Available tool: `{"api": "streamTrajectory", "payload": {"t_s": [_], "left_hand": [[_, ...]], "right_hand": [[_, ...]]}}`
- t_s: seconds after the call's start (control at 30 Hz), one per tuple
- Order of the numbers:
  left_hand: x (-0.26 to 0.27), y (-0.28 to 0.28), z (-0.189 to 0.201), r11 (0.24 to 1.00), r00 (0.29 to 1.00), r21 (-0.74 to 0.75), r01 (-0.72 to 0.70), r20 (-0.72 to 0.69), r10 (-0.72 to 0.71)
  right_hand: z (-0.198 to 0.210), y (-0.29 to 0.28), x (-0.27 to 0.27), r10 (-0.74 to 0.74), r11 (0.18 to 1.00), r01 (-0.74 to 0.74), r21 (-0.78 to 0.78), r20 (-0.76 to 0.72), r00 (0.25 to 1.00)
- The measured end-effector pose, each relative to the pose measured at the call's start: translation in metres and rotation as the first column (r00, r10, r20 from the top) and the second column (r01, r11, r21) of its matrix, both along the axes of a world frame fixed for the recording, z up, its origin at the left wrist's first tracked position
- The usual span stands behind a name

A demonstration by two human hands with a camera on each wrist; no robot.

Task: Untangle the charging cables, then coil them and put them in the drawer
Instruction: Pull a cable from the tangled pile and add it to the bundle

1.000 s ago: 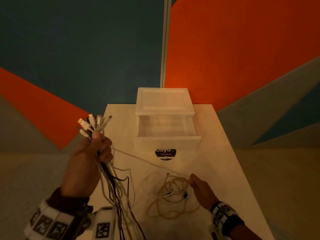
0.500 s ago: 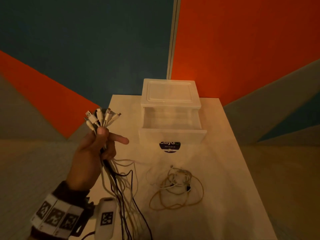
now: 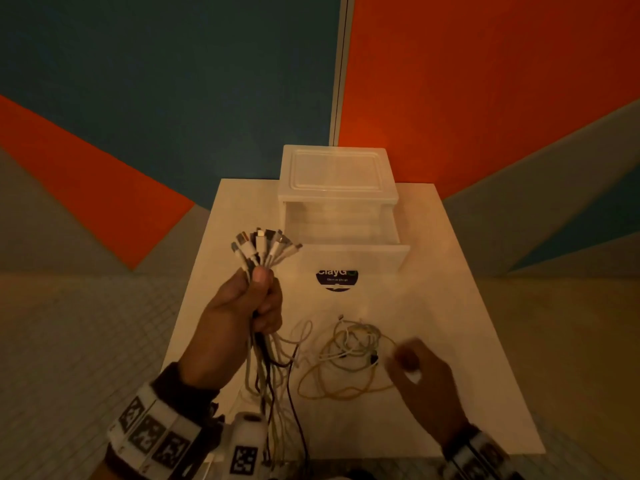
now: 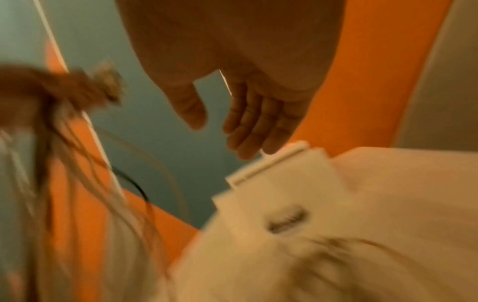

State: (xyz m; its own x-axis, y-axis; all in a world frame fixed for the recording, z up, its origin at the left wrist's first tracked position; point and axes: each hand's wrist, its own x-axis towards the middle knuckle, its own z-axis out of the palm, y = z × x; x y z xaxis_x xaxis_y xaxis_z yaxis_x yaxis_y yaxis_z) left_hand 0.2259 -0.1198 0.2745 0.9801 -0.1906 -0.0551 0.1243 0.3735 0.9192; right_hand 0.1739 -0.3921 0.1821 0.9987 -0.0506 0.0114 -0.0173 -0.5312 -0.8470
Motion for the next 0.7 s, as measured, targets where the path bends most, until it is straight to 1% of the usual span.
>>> {"api": "streamTrajectory", "payload": {"t_s": [0.03,0.07,0.1,0.13,0.17,0.2,0.23,0.27,0.3,0.33,0.37,0.43,0.47,0.5,0.53,0.57,0.63,0.67,0.7], "left_hand": [[-0.002,-0.003,0.002,1.000,1.000,-0.013,0.009,-0.008,-0.010],[-0.004,-0.006,0.003,0.999,1.000,-0.029,0.023,-0.014,-0.023],[-0.005,-0.009,0.003,0.998,0.999,-0.045,0.038,-0.013,-0.039],[-0.006,-0.012,0.004,0.997,0.999,-0.052,0.049,-0.011,-0.050],[-0.007,-0.014,0.005,0.997,0.998,-0.049,0.057,-0.012,-0.058],[-0.008,-0.015,0.005,0.997,0.998,-0.038,0.062,-0.016,-0.063],[-0.008,-0.016,0.006,0.998,0.998,-0.024,0.064,-0.022,-0.065],[-0.008,-0.015,0.007,0.998,0.998,-0.013,0.064,-0.026,-0.065],[-0.008,-0.013,0.009,0.998,0.998,-0.007,0.060,-0.029,-0.061],[-0.007,-0.011,0.010,0.999,0.998,-0.011,0.054,-0.033,-0.054],[-0.007,-0.007,0.011,0.999,0.998,-0.024,0.045,-0.040,-0.046],[-0.006,0.001,0.011,0.998,0.998,-0.058,0.027,-0.056,-0.030],[-0.006,0.005,0.008,0.997,0.998,-0.072,0.020,-0.066,-0.025],[-0.007,0.006,0.004,0.996,0.997,-0.083,0.016,-0.078,-0.023],[-0.009,0.005,0.000,0.996,0.995,-0.092,0.018,-0.095,-0.026],[-0.012,0.003,-0.006,0.995,0.993,-0.102,0.022,-0.117,-0.034],[-0.019,-0.003,-0.018,0.992,0.987,-0.122,0.033,-0.154,-0.051],[-0.021,-0.004,-0.022,0.992,0.985,-0.124,0.036,-0.163,-0.056],[-0.023,-0.005,-0.026,0.992,0.984,-0.122,0.037,-0.167,-0.058]], "right_hand": [[0.015,0.025,0.012,0.091,0.988,-0.092,0.121,0.012,0.996],[0.022,0.047,0.023,0.224,0.950,-0.221,0.222,0.010,0.974],[0.025,0.067,0.034,0.375,0.889,-0.359,0.285,-0.001,0.927],[0.029,0.084,0.043,0.516,0.827,-0.473,0.305,-0.073,0.854],[0.023,0.098,0.047,0.646,0.753,-0.591,0.289,-0.154,0.748],[0.019,0.113,0.049,0.737,0.676,-0.688,0.264,-0.260,0.624],[0.011,0.126,0.050,0.796,0.592,-0.756,0.280,-0.348,0.495],[0.000,0.132,0.051,0.819,0.530,-0.787,0.316,-0.432,0.378],[-0.014,0.134,0.049,0.837,0.491,-0.788,0.371,-0.452,0.309],[-0.025,0.135,0.045,0.832,0.482,-0.777,0.405,-0.489,0.261],[-0.036,0.133,0.040,0.820,0.468,-0.764,0.443,-0.540,0.189],[-0.056,0.124,0.032,0.799,0.469,-0.706,0.531,-0.596,0.082],[-0.060,0.121,0.030,0.780,0.467,-0.687,0.557,-0.625,0.023],[-0.065,0.116,0.028,0.756,0.453,-0.702,0.550,-0.654,-0.025],[-0.067,0.112,0.027,0.728,0.425,-0.744,0.516,-0.683,-0.058],[-0.068,0.109,0.028,0.705,0.374,-0.803,0.464,-0.704,-0.079],[-0.077,0.107,0.036,0.675,0.290,-0.891,0.348,-0.735,-0.068],[-0.075,0.106,0.042,0.674,0.274,-0.906,0.323,-0.736,-0.059],[-0.074,0.102,0.050,0.682,0.281,-0.915,0.289,-0.731,-0.021]]}}
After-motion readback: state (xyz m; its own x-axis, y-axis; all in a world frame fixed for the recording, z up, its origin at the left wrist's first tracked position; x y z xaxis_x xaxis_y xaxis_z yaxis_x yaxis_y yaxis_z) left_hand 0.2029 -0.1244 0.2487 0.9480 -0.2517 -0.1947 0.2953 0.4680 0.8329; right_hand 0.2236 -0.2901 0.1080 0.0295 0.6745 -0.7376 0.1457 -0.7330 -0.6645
